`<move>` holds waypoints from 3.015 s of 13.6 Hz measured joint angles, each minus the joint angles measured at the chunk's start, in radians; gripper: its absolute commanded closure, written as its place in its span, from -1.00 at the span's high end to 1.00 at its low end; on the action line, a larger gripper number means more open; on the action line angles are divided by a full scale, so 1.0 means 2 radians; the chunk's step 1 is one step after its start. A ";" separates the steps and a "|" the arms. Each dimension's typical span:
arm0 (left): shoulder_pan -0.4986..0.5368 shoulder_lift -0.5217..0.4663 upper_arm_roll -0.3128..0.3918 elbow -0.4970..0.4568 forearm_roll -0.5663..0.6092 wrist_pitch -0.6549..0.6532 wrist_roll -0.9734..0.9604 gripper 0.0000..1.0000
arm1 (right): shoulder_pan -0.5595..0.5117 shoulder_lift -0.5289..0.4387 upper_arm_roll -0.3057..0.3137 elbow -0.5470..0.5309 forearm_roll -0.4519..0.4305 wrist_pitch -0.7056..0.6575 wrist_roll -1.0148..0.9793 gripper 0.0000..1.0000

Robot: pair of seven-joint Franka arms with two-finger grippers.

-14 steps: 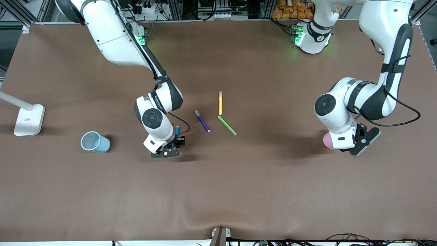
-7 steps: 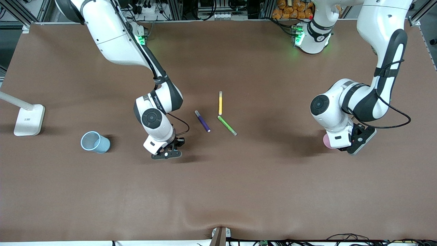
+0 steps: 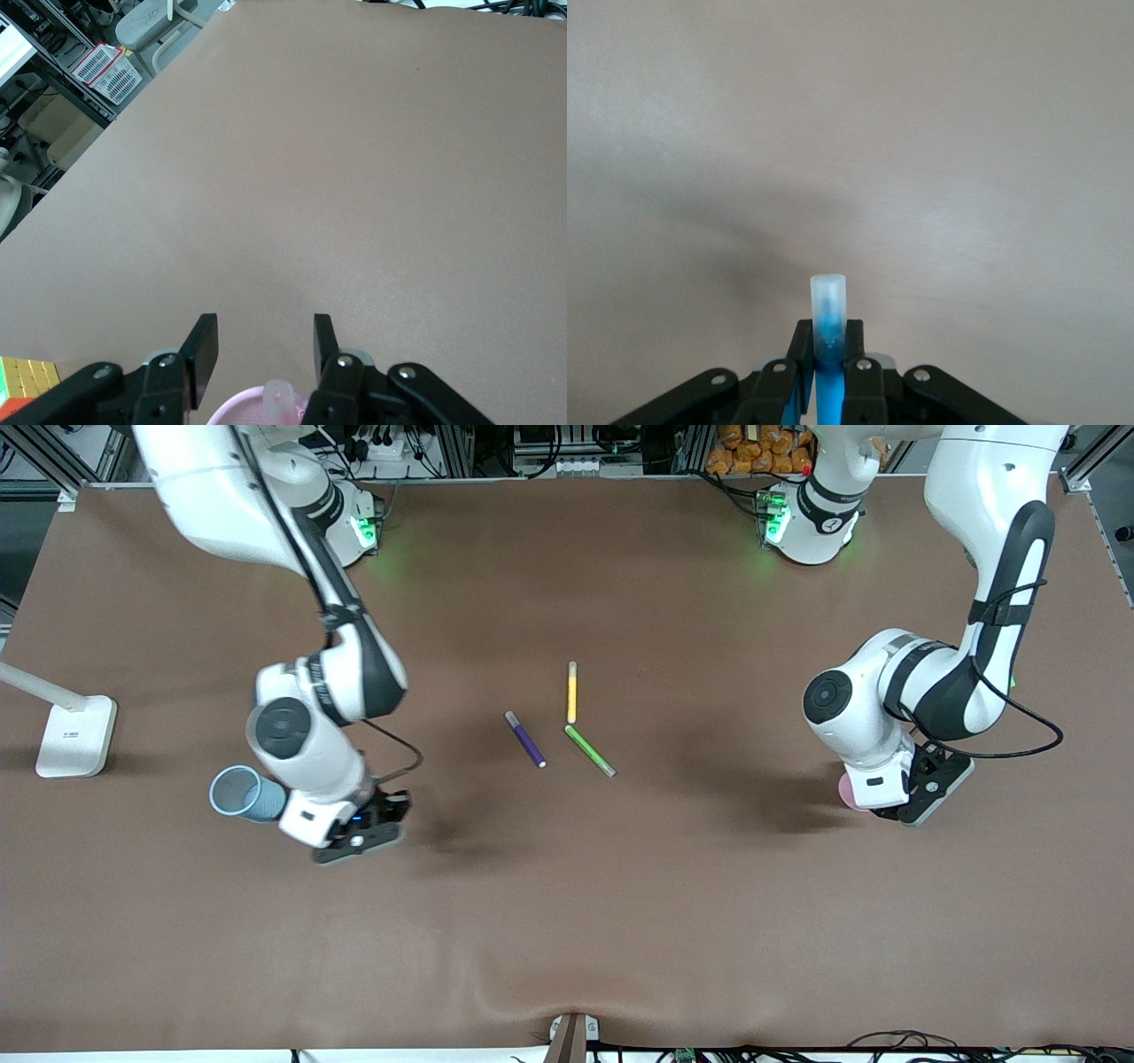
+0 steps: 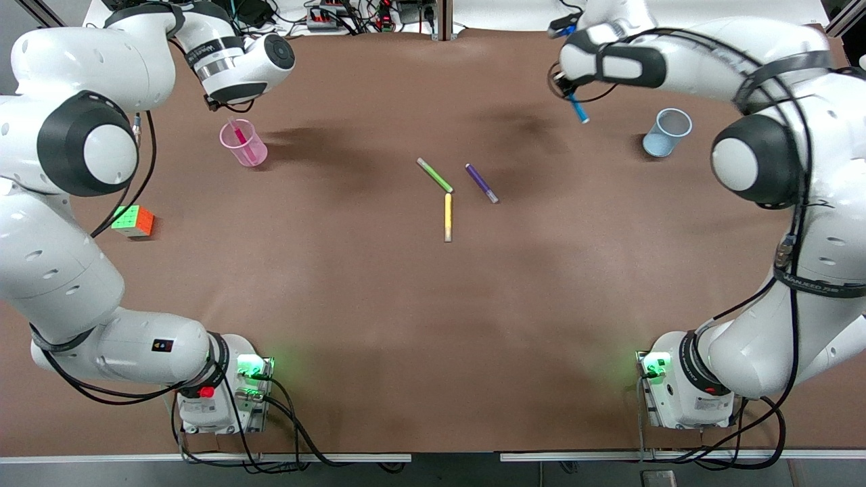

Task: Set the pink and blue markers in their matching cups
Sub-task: 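Drop the pink marker into the pink cup while the right gripper carries blue, then release the blue marker into the blue cup while the left gripper withdraws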

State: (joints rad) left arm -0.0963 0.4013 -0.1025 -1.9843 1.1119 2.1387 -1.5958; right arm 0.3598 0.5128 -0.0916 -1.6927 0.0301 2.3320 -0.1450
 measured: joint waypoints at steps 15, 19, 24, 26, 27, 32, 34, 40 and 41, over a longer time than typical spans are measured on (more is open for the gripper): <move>-0.001 -0.016 -0.018 0.140 -0.189 -0.116 0.338 1.00 | -0.168 -0.058 0.000 -0.005 0.237 -0.158 -0.625 -1.00; 0.006 -0.022 -0.018 0.181 -0.266 -0.154 0.418 1.00 | -0.220 -0.058 0.000 -0.013 0.314 -0.215 -0.755 -1.00; 0.028 -0.058 -0.016 0.239 -0.362 -0.210 0.550 1.00 | -0.277 -0.057 0.000 -0.017 0.378 -0.278 -0.858 -1.00; 0.041 -0.073 -0.015 0.248 -0.393 -0.212 0.596 1.00 | -0.287 -0.050 0.000 -0.020 0.414 -0.293 -0.888 -1.00; 0.045 -0.080 -0.015 0.250 -0.410 -0.213 0.616 1.00 | -0.290 -0.043 0.000 -0.022 0.430 -0.299 -0.902 -1.00; 0.078 -0.127 -0.014 0.253 -0.542 -0.245 0.747 1.00 | -0.306 -0.015 0.000 -0.024 0.450 -0.309 -0.919 -1.00; 0.087 -0.148 -0.015 0.251 -0.575 -0.264 0.755 1.00 | -0.309 -0.008 0.000 -0.024 0.450 -0.309 -0.920 -1.00; 0.088 -0.206 -0.018 0.175 -0.583 -0.247 0.758 1.00 | -0.317 0.007 0.000 -0.022 0.453 -0.305 -0.923 1.00; 0.088 -0.209 -0.018 0.172 -0.583 -0.244 0.760 1.00 | -0.317 0.009 0.001 -0.020 0.453 -0.304 -0.923 1.00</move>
State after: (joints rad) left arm 0.0788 -0.0158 -0.1393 -1.6405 -0.0535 1.6498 -0.0752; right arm -0.2745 0.5301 -0.0903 -1.7323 0.9369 1.7235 -1.9905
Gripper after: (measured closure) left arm 0.000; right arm 0.652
